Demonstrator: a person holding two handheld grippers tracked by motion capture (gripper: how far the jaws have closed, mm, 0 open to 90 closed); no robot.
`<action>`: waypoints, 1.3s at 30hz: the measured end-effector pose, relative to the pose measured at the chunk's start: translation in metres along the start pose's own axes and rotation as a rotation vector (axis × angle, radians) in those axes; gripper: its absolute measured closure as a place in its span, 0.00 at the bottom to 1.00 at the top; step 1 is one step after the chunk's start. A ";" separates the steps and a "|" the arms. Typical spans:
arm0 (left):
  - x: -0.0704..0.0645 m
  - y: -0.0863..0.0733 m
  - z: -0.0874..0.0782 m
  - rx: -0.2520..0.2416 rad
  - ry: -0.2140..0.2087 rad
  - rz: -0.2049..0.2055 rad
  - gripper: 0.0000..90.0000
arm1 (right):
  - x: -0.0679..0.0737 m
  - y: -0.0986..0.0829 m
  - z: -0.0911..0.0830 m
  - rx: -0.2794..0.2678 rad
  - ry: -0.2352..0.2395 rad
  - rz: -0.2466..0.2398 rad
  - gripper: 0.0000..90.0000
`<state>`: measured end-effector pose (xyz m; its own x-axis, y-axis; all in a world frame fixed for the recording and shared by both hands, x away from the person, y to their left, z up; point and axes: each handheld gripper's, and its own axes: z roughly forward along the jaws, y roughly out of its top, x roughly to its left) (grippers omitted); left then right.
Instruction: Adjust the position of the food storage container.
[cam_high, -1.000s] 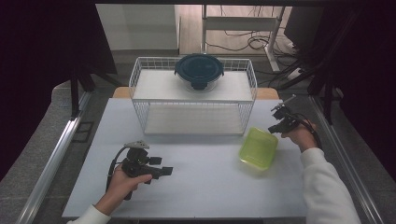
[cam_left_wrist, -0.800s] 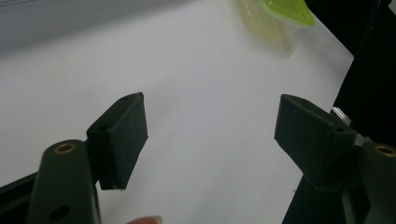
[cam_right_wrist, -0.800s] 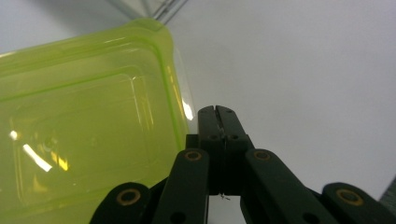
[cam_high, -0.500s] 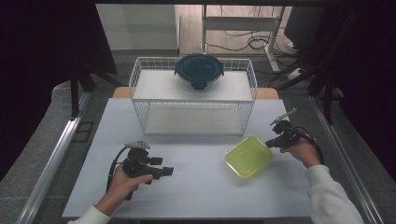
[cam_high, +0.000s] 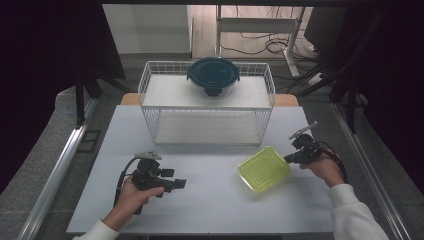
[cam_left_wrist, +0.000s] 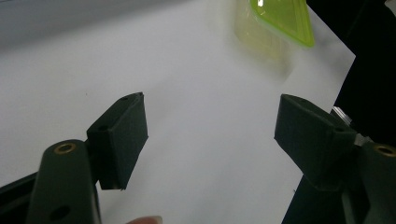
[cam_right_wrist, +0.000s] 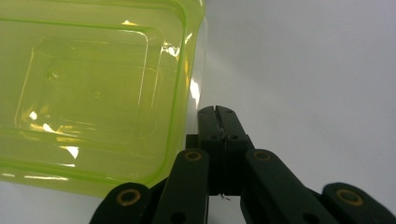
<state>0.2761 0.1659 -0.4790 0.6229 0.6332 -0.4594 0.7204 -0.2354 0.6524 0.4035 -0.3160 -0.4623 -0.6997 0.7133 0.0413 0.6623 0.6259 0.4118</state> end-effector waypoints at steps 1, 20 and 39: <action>0.000 0.000 0.000 0.000 0.000 0.001 0.27 | 0.002 -0.001 0.000 0.000 0.003 -0.001 0.99; 0.007 -0.001 -0.004 -0.006 0.029 -0.022 0.27 | 0.073 -0.002 0.013 0.011 0.108 -0.110 0.99; 0.012 -0.003 -0.006 -0.007 0.048 -0.034 0.27 | 0.127 0.008 0.027 -0.006 0.163 -0.209 0.99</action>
<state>0.2795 0.1783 -0.4825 0.5829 0.6752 -0.4520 0.7384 -0.2082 0.6414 0.3268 -0.2123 -0.4783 -0.8555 0.5081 0.1001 0.4974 0.7523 0.4321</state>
